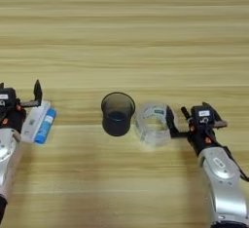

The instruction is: Move the objects on the table

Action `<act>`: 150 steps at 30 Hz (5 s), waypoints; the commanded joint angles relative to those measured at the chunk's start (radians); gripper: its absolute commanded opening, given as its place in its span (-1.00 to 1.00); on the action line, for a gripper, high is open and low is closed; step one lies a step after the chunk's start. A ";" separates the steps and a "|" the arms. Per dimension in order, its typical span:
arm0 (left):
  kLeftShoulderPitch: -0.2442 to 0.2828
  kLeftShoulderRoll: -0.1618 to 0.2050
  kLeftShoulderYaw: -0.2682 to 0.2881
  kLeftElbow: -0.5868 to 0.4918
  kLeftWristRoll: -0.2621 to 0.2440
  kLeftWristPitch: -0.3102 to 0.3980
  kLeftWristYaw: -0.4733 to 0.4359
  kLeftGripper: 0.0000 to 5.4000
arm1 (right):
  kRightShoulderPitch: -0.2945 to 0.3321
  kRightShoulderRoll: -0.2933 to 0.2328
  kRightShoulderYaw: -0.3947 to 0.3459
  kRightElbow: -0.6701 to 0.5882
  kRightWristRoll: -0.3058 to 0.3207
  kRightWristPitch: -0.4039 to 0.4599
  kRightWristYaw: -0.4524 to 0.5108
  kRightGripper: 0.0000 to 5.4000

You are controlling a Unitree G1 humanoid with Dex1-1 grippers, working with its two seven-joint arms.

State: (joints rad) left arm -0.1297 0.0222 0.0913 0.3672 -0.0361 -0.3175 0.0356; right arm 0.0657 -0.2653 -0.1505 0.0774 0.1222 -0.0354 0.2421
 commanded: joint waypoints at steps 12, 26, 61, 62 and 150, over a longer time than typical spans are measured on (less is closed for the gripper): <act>-0.001 -0.005 -0.008 0.007 0.018 -0.003 0.006 1.00 | -0.083 -0.039 0.030 0.016 -0.028 0.169 0.010 0.99; 0.006 -0.010 -0.013 -0.007 0.023 0.002 0.011 1.00 | -0.167 -0.109 0.028 -0.030 -0.009 0.444 0.046 0.99; 0.005 -0.009 -0.021 -0.010 0.025 0.007 0.021 1.00 | -0.155 -0.109 0.104 -0.033 -0.048 0.564 0.077 0.99; 0.005 -0.009 -0.021 -0.010 0.025 0.008 0.021 1.00 | -0.155 -0.108 0.106 -0.029 -0.048 0.563 0.076 0.96; -0.004 -0.012 -0.033 -0.022 0.031 0.005 0.003 1.00 | -0.090 -0.064 0.017 -0.273 -0.096 0.402 -0.076 -0.60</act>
State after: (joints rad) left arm -0.1274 0.0114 0.0632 0.3467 -0.0100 -0.3162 0.0441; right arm -0.0003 -0.3310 -0.1162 -0.1628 0.0242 0.3988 0.1785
